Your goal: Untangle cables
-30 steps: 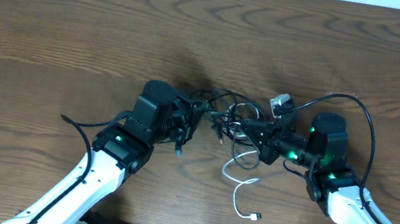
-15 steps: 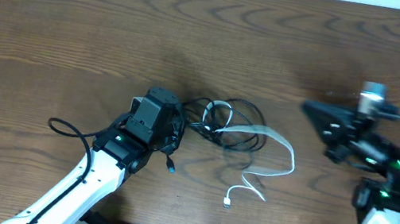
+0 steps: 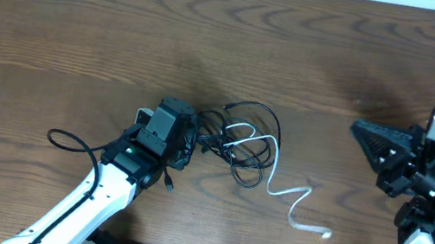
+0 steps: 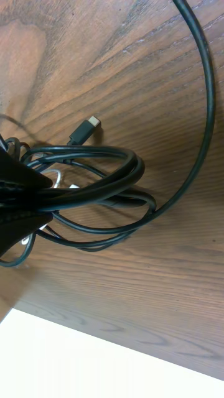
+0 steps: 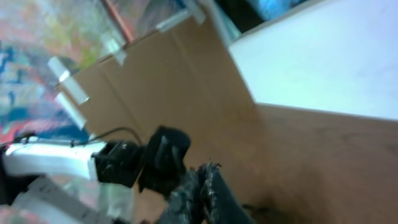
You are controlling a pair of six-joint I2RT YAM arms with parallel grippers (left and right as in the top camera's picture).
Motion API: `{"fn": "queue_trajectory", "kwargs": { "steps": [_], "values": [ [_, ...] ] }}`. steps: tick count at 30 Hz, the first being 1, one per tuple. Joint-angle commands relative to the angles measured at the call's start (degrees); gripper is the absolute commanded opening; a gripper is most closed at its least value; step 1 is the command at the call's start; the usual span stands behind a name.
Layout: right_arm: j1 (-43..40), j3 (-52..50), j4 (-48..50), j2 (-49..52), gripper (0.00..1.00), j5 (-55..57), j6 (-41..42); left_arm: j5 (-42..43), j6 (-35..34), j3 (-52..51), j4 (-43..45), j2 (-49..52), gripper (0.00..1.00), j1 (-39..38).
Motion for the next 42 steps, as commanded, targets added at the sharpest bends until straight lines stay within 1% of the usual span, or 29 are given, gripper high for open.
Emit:
{"fn": "queue_trajectory", "kwargs": {
  "steps": [1, 4, 8, 9, 10, 14, 17, 19, 20, 21, 23, 24, 25, 26, 27, 29, 30, 32, 33, 35, 36, 37, 39, 42],
  "values": [
    [2.2, 0.1, -3.4, 1.3, 0.16, -1.8, -2.5, -0.9, 0.1, 0.5, 0.3, 0.3, 0.08, 0.2],
    [4.7, 0.1, -12.3, 2.5, 0.34, -2.7, -7.0, 0.6, 0.1, 0.5, 1.6, 0.3, 0.08, 0.2],
    [8.0, 0.1, -24.5, 4.4, 0.51, -3.9, -15.0, 1.0, 0.1, 0.5, 2.0, 0.3, 0.08, 0.2],
    [8.9, 0.1, -27.7, 4.9, 0.54, -3.9, -17.1, 1.0, 0.1, 0.5, 2.0, 0.3, 0.08, 0.2],
    [10.1, 0.1, -32.4, 5.4, 0.55, -3.7, -19.9, 1.0, 0.1, 0.5, 2.0, 0.3, 0.08, 0.2],
    [14.5, 0.1, -48.5, 6.8, 0.56, 1.3, -29.4, 1.3, 0.1, 0.5, 2.0, 0.3, 0.08, 0.2],
    [17.9, 0.1, -61.4, 7.3, 0.56, 10.6, -37.7, 2.1, 0.1, 0.5, 2.0, 0.3, 0.08, 0.2],
    [19.3, 0.1, -68.3, 7.3, 0.56, 18.1, -42.6, 3.1, 0.2, 0.5, 2.0, 0.3, 0.07, 0.2],
    [19.9, 0.1, -71.0, 7.3, 0.56, 21.7, -45.1, 3.5, 1.4, 0.5, 2.0, 0.3, 0.08, 0.2],
    [20.4, 0.1, -73.3, 7.3, 0.57, 25.4, -48.7, 3.7, 3.6, 0.5, 2.2, 0.3, 0.08, 0.2],
    [21.1, 0.1, -75.4, 7.3, 0.59, 29.4, -54.2, 3.4, 8.7, 0.5, 3.5, 0.3, 0.08, 0.2],
    [21.2, 0.1, -75.6, 7.3, 0.61, 30.0, -56.8, 3.1, 12.0, 0.5, 4.8, 0.3, 0.08, 0.2],
    [21.2, 0.1, -75.6, 7.3, 0.63, 29.9, -57.9, 3.2, 13.9, 0.5, 5.8, 0.3, 0.08, 0.2],
    [21.2, 0.1, -75.6, 7.3, 0.66, 29.9, -59.6, 3.2, 17.2, 0.5, 7.6, 0.3, 0.08, 0.2],
    [21.2, 0.1, -75.6, 7.3, 0.66, 29.9, -61.7, 3.5, 21.4, 0.5, 9.7, 0.3, 0.08, 0.2],
    [21.2, 0.1, -77.0, 7.3, 0.65, 29.9, -67.5, 5.4, 31.8, 0.5, 14.4, 0.2, 0.08, 0.2],
    [21.2, 0.1, -78.1, 7.3, 0.63, 29.9, -69.9, 6.6, 36.0, 0.5, 16.0, 0.1, 0.08, 0.2],
    [21.2, 0.1, -80.5, 7.3, 0.56, 29.9, -73.9, 8.8, 42.6, 0.6, 17.9, -0.5, 0.08, 0.2],
    [21.2, 0.1, -81.4, 7.3, 0.54, 29.9, -75.0, 9.6, 45.6, 0.6, 18.4, -0.9, 0.08, 0.2],
    [21.3, 0.1, -82.0, 7.3, 0.55, 29.9, -75.4, 11.4, 52.0, 0.6, 18.7, -2.3, 0.08, 0.2],
    [21.4, 0.1, -82.0, 7.3, 0.57, 29.7, -75.4, 12.0, 54.7, 0.6, 18.7, -3.0, 0.08, 0.2],
    [21.4, 0.1, -82.0, 7.3, 0.61, 29.4, -75.4, 12.2, 57.0, 0.6, 18.3, -3.7, 0.08, 0.2],
    [21.5, 0.1, -82.0, 7.3, 0.66, 27.9, -75.4, 11.7, 59.7, 0.6, 16.9, -4.9, 0.08, 0.2],
    [21.5, 0.1, -81.9, 7.3, 0.68, 24.9, -75.4, 9.3, 59.8, 0.6, 15.5, -5.9, 0.08, 0.2]
  ]
}}
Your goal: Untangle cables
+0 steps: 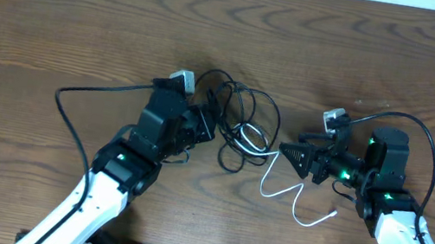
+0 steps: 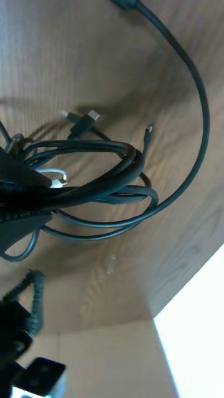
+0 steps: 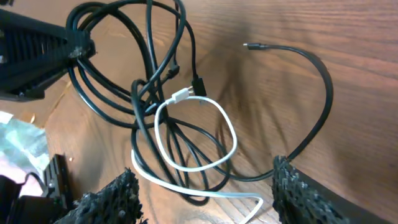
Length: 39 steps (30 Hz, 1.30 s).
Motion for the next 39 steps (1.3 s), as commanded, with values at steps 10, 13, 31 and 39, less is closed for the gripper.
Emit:
{"fn": "queue_trajectory", "kwargs": {
  "steps": [10, 13, 31, 39],
  "values": [
    [0.7, 0.3, 0.0, -0.2, 0.66, -3.5, -3.8, -11.9, 4.4, 0.6, 17.1, -1.7, 0.08, 0.2],
    [0.7, 0.3, 0.0, -0.2, 0.65, -3.5, -3.8, -13.0, 2.4, 0.6, 21.3, -1.7, 0.08, 0.2],
    [2.3, 0.3, 3.3, -0.2, 0.64, -8.2, -3.8, -7.1, -1.1, 0.6, 21.2, -1.5, 0.08, 0.2],
    [8.3, 0.3, 6.0, -0.2, 0.66, -6.6, -3.8, -7.1, -8.0, 0.6, 15.7, -1.3, 0.08, 0.1]
  ]
}}
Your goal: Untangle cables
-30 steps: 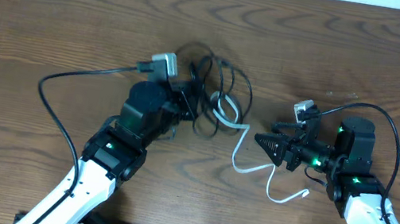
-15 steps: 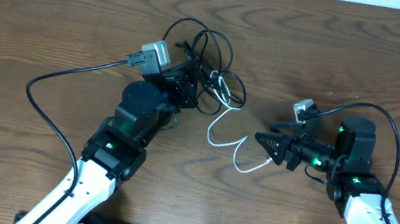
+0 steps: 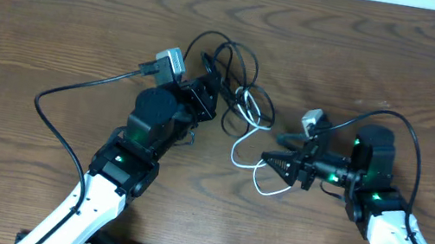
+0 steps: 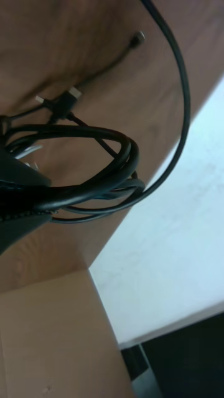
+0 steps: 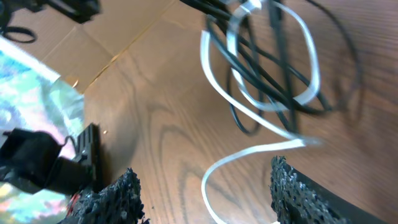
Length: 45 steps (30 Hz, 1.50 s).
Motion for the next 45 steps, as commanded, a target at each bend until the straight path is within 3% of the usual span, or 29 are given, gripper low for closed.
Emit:
{"fn": "queue_trajectory", "kwargs": {
  "steps": [1, 17, 31, 35, 45],
  "values": [
    [1.9, 0.3, 0.6, -0.2, 0.66, 0.1, -0.8, 0.3, -3.0, 0.7, -1.7, -0.3, 0.08, 0.1],
    [6.5, 0.3, 1.6, -0.2, 0.67, 3.0, -0.8, 3.6, -5.5, 0.7, -5.5, 1.5, 0.08, -1.7],
    [7.5, 0.3, -0.7, 0.0, 0.55, 14.9, -0.7, 4.2, -5.5, 0.7, -5.5, 1.5, 0.08, -4.1],
    [7.5, 0.3, -0.9, 0.1, 0.47, 15.1, -0.7, 4.5, -5.5, 0.7, -5.5, 1.5, 0.08, -4.1],
    [7.5, 0.3, -2.8, 0.1, 0.4, 17.7, -0.8, 4.7, -5.5, 0.7, -5.5, 1.5, 0.08, -4.1]
  ]
}}
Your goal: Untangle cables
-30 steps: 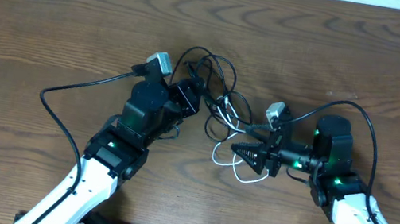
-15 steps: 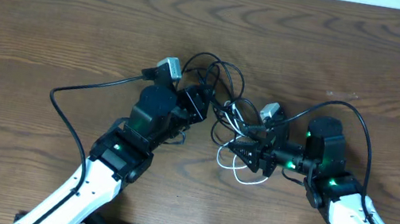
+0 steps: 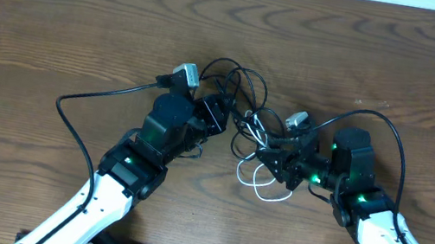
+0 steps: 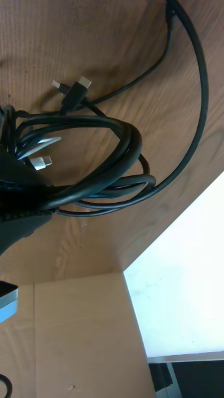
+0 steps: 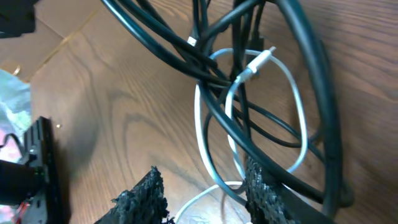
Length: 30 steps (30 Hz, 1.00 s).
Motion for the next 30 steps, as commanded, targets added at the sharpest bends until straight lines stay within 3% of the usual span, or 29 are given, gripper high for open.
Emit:
{"fn": "queue_trajectory", "kwargs": {
  "steps": [1, 13, 26, 30],
  "values": [
    [0.2, 0.3, -0.2, 0.1, 0.4, 1.5, -0.5, 1.0, 0.2, 0.7, 0.3, 0.0, 0.08, -0.2],
    [0.2, 0.3, 0.5, 1.7, 0.36, 1.5, -0.5, 3.6, 0.2, 0.7, 0.3, 0.0, 0.08, -0.2],
    [0.2, 0.3, 0.5, 1.7, 0.18, 1.5, -0.5, 5.1, 0.2, 0.7, 0.3, 0.0, 0.08, -0.3],
    [0.2, 0.3, 0.8, 1.7, 0.03, 1.2, -0.2, 5.0, 0.2, 0.7, 0.3, 0.0, 0.08, -0.3]
  ]
}}
